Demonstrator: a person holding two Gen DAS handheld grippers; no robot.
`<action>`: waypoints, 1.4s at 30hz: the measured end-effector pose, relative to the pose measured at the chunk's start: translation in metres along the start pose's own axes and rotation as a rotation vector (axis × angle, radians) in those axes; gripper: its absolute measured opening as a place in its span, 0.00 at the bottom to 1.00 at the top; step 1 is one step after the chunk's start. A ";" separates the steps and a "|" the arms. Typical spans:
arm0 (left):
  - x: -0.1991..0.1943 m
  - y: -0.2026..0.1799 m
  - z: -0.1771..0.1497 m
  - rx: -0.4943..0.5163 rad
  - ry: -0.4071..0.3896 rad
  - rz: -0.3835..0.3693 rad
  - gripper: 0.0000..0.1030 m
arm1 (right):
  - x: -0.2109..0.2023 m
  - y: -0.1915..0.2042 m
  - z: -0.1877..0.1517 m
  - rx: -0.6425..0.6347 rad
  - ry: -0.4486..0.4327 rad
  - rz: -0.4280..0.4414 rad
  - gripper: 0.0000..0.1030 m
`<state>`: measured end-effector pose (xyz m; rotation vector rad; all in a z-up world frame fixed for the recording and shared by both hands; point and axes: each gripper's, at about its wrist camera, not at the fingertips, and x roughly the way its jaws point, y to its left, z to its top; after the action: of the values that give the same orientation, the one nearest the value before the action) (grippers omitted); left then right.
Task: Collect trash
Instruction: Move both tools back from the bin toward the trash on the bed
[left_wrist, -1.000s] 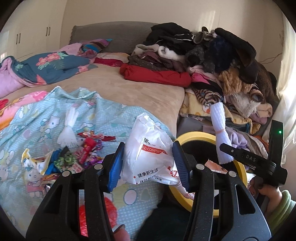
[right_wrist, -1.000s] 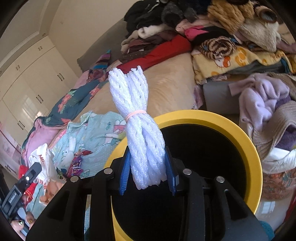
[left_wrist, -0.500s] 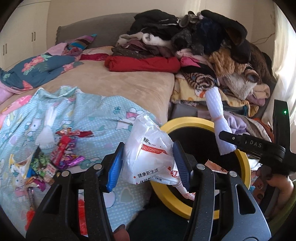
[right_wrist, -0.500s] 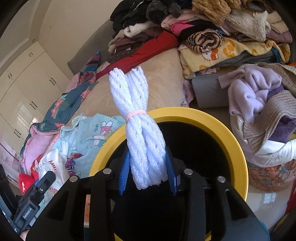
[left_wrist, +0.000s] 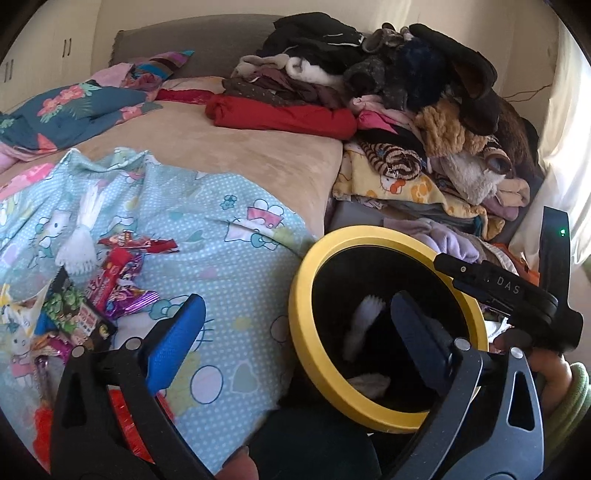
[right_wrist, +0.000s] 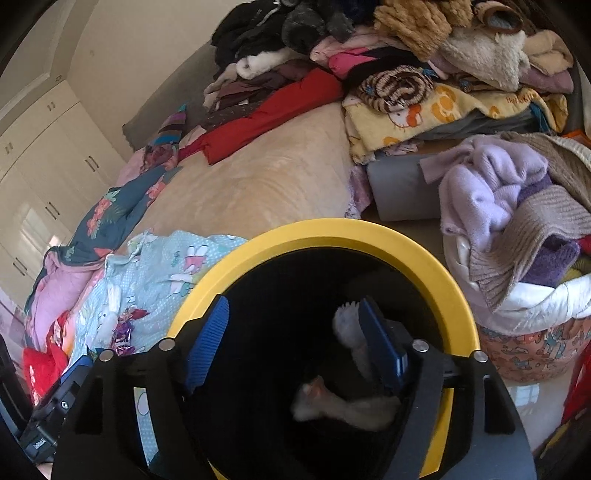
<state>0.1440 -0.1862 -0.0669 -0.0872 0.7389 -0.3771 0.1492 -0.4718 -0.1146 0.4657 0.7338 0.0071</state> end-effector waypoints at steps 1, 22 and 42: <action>-0.003 0.001 0.000 -0.001 -0.006 0.003 0.90 | -0.001 0.004 0.000 -0.012 -0.004 0.004 0.72; -0.055 0.045 0.014 -0.063 -0.150 0.136 0.90 | -0.026 0.082 -0.007 -0.226 -0.121 0.072 0.84; -0.083 0.096 0.015 -0.155 -0.201 0.229 0.90 | -0.039 0.158 -0.035 -0.414 -0.122 0.195 0.89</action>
<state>0.1276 -0.0676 -0.0226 -0.1820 0.5710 -0.0901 0.1219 -0.3225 -0.0469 0.1383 0.5454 0.3053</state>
